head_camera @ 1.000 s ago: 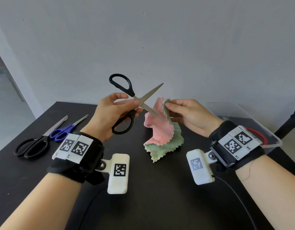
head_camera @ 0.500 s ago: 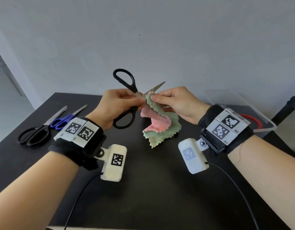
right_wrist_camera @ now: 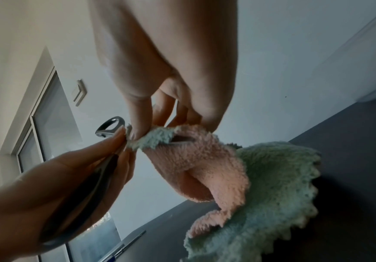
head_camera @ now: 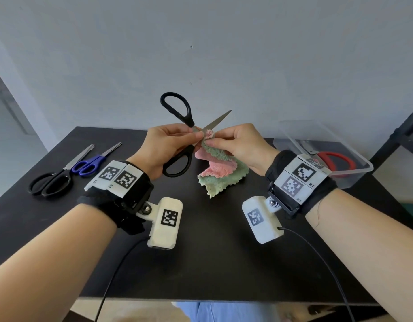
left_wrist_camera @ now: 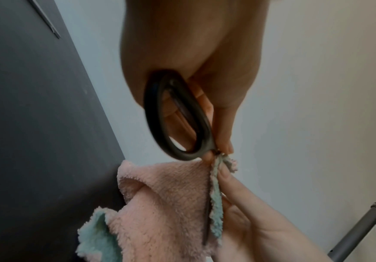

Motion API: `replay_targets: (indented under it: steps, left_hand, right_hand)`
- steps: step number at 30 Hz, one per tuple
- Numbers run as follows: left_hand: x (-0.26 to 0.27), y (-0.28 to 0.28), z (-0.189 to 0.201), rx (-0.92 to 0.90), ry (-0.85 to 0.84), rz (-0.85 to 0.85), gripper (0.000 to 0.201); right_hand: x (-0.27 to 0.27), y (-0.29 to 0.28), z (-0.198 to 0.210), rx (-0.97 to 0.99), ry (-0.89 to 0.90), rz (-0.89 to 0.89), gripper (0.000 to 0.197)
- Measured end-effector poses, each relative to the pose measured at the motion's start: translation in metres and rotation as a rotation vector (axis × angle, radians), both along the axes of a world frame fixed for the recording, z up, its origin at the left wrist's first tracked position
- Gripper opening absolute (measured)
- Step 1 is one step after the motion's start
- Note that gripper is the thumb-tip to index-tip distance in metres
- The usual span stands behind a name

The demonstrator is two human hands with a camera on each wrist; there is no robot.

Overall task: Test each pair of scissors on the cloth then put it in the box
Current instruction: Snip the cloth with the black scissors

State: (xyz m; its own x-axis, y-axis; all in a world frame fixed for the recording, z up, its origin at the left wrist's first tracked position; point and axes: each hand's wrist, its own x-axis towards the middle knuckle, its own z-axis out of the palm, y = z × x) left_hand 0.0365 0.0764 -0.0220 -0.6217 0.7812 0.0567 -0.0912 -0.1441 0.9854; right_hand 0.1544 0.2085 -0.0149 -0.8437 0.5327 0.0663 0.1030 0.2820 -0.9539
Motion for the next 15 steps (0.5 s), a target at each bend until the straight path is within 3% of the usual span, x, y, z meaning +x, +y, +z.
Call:
replay_targets:
  steps: [5, 15]
  left_hand:
    - [-0.0004, -0.0019, -0.0013, 0.014, 0.004, 0.005, 0.008]
    - [0.0012, -0.0039, 0.0009, 0.011, -0.001, 0.004, 0.008]
  right_hand:
    - [0.0017, -0.0036, 0.0014, 0.149, -0.034, 0.014, 0.018]
    - [0.009, -0.0044, -0.0002, 0.273, -0.009, 0.0, 0.018]
